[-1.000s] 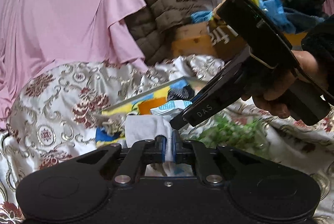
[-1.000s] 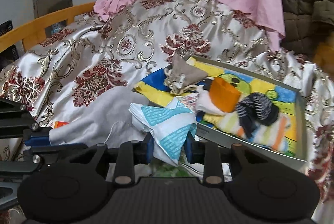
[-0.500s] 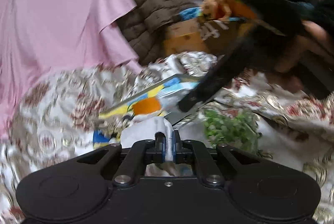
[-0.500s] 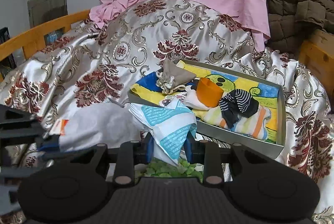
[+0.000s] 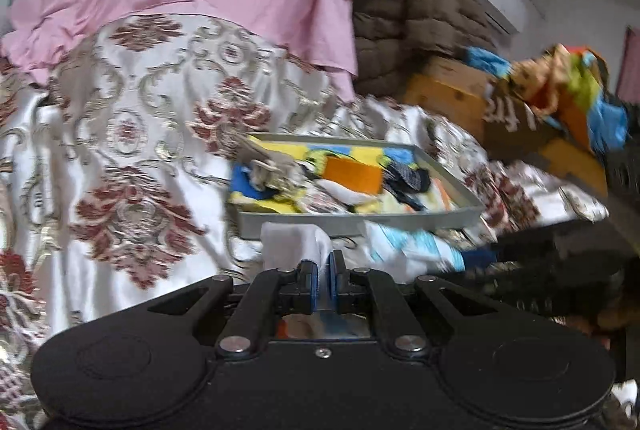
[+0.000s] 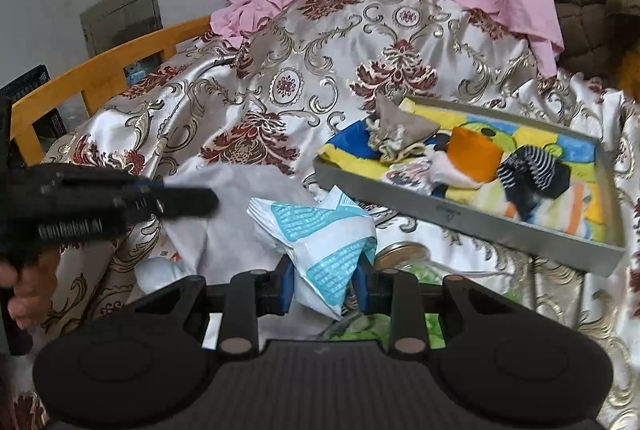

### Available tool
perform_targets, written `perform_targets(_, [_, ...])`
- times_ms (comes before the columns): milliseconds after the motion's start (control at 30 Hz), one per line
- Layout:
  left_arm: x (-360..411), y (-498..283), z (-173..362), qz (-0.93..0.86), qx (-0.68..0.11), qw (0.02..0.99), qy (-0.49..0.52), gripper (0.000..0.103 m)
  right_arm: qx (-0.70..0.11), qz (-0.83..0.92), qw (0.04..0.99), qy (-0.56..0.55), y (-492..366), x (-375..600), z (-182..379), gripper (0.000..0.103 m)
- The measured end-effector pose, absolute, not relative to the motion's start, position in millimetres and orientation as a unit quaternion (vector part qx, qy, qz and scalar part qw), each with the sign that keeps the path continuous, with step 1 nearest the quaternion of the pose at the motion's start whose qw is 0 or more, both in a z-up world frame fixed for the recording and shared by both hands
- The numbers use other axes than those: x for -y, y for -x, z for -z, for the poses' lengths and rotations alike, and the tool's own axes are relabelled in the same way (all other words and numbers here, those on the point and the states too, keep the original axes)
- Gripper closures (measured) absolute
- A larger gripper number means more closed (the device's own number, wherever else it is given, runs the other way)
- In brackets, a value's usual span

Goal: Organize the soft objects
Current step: 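Carry grey cloth in left tool while right tool carries striped cloth over tray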

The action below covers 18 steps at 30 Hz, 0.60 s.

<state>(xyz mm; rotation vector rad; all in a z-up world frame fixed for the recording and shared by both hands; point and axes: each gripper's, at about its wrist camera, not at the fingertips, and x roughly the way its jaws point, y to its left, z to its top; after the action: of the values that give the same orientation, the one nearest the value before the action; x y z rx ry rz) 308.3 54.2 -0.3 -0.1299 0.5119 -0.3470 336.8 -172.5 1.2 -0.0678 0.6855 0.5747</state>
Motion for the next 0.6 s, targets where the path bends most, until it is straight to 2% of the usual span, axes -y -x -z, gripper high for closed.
perform_targets(367, [-93.3, -317.3, -32.0, 0.134, -0.209, 0.962, 0.110, 0.097, -0.341, -0.285, 0.895, 0.035, -329.8, 164.3, 5.9, 0.070])
perform_targets(600, [-87.9, -324.2, -56.9, 0.150, -0.183, 0.966, 0.108, 0.098, -0.325, -0.285, 0.901, 0.031, -332.1, 167.9, -10.3, 0.070])
